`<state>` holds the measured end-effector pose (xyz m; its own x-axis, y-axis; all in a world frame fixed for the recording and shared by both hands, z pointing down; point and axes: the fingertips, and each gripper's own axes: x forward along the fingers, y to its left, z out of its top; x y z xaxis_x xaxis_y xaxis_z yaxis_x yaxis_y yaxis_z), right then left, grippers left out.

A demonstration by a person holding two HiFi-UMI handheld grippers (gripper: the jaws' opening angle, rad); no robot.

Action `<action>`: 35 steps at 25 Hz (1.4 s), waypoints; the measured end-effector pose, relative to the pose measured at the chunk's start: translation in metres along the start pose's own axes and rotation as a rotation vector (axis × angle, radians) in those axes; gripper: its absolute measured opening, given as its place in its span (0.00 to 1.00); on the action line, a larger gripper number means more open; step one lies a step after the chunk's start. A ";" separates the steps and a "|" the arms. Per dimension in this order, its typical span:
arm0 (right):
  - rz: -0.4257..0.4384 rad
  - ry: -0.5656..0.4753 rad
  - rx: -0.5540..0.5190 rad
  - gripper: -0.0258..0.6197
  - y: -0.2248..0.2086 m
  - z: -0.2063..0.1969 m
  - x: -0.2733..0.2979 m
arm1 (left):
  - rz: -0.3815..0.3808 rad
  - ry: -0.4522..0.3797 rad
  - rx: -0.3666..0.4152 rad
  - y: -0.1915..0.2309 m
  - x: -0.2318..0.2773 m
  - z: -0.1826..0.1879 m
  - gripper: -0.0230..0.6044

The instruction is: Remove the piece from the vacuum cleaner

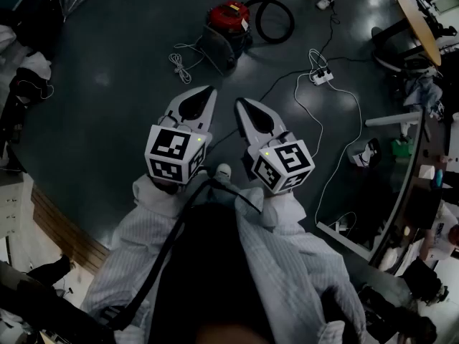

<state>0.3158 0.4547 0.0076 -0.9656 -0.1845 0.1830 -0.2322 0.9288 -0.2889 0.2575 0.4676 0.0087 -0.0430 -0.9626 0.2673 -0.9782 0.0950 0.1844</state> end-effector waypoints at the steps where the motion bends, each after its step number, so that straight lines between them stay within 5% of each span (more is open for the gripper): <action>1: -0.001 0.000 0.003 0.04 -0.001 0.000 0.001 | 0.000 0.002 0.000 0.001 0.001 -0.001 0.04; 12: 0.006 -0.006 0.030 0.04 -0.013 0.000 0.005 | 0.012 0.014 -0.008 0.005 0.014 -0.003 0.04; 25: -0.040 0.041 0.100 0.04 -0.084 -0.024 0.000 | 0.177 0.053 -0.077 0.055 0.049 -0.021 0.04; 35: -0.011 0.166 0.106 0.04 -0.134 -0.044 0.124 | 0.224 0.108 -0.055 0.162 0.118 -0.022 0.04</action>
<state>0.2323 0.3213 0.1106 -0.9326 -0.1303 0.3366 -0.2618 0.8862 -0.3823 0.0981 0.3744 0.0906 -0.2323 -0.8837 0.4063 -0.9343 0.3189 0.1594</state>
